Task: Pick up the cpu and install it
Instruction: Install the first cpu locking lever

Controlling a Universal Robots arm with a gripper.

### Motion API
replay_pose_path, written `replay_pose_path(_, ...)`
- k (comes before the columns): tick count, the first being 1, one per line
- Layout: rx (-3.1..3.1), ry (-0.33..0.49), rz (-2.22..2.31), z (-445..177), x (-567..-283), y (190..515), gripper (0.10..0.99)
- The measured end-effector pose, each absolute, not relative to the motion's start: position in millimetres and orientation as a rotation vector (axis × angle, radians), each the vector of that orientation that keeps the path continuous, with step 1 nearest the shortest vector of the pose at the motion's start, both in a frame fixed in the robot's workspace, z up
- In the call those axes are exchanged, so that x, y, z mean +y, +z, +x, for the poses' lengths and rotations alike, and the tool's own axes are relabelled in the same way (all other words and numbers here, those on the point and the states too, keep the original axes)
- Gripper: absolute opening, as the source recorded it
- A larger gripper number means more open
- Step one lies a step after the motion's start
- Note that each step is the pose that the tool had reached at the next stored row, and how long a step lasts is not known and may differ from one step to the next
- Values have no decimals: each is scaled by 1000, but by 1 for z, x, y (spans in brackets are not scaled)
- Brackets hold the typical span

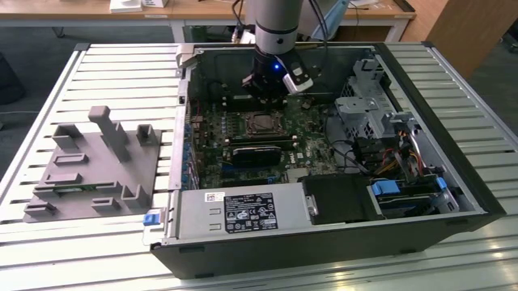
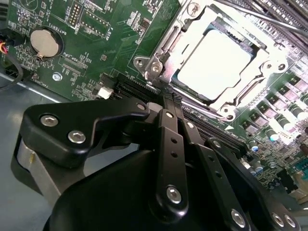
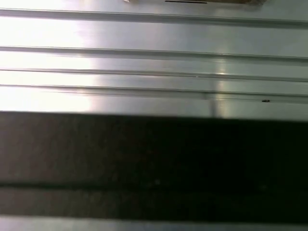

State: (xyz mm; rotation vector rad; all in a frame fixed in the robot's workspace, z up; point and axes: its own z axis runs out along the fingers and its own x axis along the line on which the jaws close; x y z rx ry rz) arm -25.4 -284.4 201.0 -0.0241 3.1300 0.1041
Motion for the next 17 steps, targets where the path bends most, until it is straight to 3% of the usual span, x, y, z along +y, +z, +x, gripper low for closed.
replay_pose_path(17,3131,89,-25,-25,-283,203,106)
